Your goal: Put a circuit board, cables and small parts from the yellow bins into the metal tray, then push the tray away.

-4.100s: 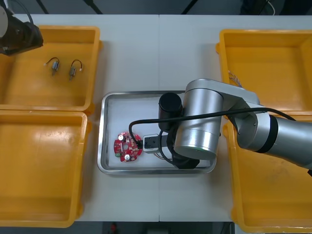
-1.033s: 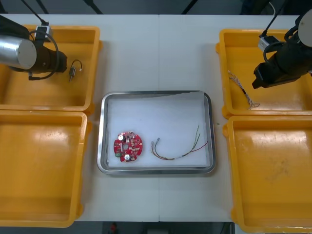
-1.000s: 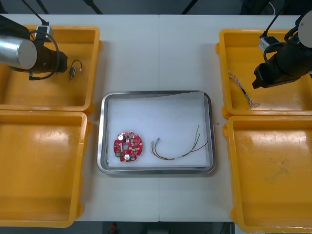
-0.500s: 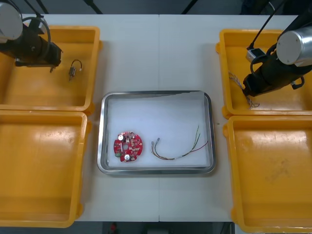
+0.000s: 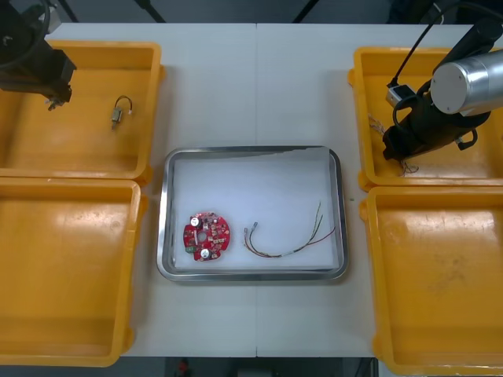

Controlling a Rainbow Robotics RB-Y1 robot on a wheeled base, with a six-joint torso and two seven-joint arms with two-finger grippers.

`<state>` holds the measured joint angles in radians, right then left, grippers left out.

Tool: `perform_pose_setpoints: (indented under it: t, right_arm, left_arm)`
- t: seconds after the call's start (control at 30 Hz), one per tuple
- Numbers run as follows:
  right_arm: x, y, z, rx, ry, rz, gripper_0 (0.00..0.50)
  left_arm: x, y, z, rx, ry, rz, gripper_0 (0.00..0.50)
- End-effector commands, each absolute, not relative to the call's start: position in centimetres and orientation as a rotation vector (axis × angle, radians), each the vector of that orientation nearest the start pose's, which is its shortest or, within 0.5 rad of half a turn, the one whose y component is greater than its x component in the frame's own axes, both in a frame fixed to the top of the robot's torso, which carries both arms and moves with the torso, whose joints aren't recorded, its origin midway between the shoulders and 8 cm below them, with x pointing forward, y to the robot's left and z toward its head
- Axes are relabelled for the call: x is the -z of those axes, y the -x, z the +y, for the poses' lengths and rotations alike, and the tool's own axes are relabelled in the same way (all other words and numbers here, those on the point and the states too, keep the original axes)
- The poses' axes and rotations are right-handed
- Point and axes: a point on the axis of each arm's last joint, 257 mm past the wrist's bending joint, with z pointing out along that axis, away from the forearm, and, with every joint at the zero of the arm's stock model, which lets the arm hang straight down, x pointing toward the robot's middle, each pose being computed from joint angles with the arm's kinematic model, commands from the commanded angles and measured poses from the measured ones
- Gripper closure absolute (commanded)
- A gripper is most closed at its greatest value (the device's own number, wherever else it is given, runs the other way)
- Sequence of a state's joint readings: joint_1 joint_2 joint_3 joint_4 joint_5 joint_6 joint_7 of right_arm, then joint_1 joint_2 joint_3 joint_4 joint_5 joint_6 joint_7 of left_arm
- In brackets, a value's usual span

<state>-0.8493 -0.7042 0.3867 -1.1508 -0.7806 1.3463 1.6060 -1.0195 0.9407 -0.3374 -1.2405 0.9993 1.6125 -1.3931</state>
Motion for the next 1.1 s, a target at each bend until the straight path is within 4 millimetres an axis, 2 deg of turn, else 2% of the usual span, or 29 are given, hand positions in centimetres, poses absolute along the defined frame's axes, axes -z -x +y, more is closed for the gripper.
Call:
perform_pose_setpoints:
  t: [0.03, 0.13, 0.2, 0.23, 0.27, 0.3, 0.33, 0.4, 0.53, 0.67, 0.87, 1.1]
  right_arm:
    - [22.0, -59.0, -29.0, 0.083, 0.452, 2.611, 0.0]
    - [22.1, -58.9, -28.9, 0.081, 0.455, 2.613, 0.0]
    - [22.3, -58.8, -28.9, 0.087, 0.458, 2.617, 0.111]
    - [22.4, -58.8, -28.9, 0.089, 0.461, 2.618, 0.143]
    - [22.4, -58.8, -29.0, 0.094, 0.463, 2.619, 0.218]
    - [22.5, -58.7, -29.0, 0.097, 0.462, 2.62, 0.381]
    - [22.5, -58.7, -29.0, 0.099, 0.464, 2.622, 0.458]
    - [22.7, -58.6, -28.9, 0.102, 0.467, 2.624, 0.5]
    - [22.8, -58.5, -29.1, 0.107, 0.477, 2.628, 0.5]
    - [22.0, -58.8, -29.7, 0.121, 0.488, 2.614, 0.5]
    - [18.6, -59.1, -31.2, 0.188, 0.59, 2.552, 0.5]
    - [15.4, -57.9, -31.9, 0.083, 0.696, 2.538, 0.5]
  left_arm:
    - [2.7, -55.6, 34.4, -0.01, 0.038, 2.603, 0.5]
    - [2.4, -54.9, 33.0, 0.046, 0.069, 2.614, 0.5]
    - [2.0, -54.0, 32.1, 0.062, 0.114, 2.627, 0.5]
    - [1.9, -53.8, 31.8, 0.062, 0.115, 2.625, 0.5]
    - [1.8, -53.4, 31.3, 0.066, 0.136, 2.628, 0.5]
    - [1.7, -53.0, 30.9, 0.072, 0.156, 2.631, 0.5]
    - [1.6, -52.7, 30.4, 0.089, 0.182, 2.636, 0.5]
    - [1.5, -52.3, 29.8, 0.112, 0.217, 2.637, 0.5]
    - [1.6, -51.6, 28.5, 0.144, 0.304, 2.643, 0.5]
    - [2.1, -51.2, 27.0, 0.165, 0.368, 2.651, 0.5]
    - [4.0, -51.2, 24.3, 0.216, 0.504, 2.649, 0.5]
    - [6.3, -51.4, 20.8, 0.228, 0.635, 2.628, 0.5]
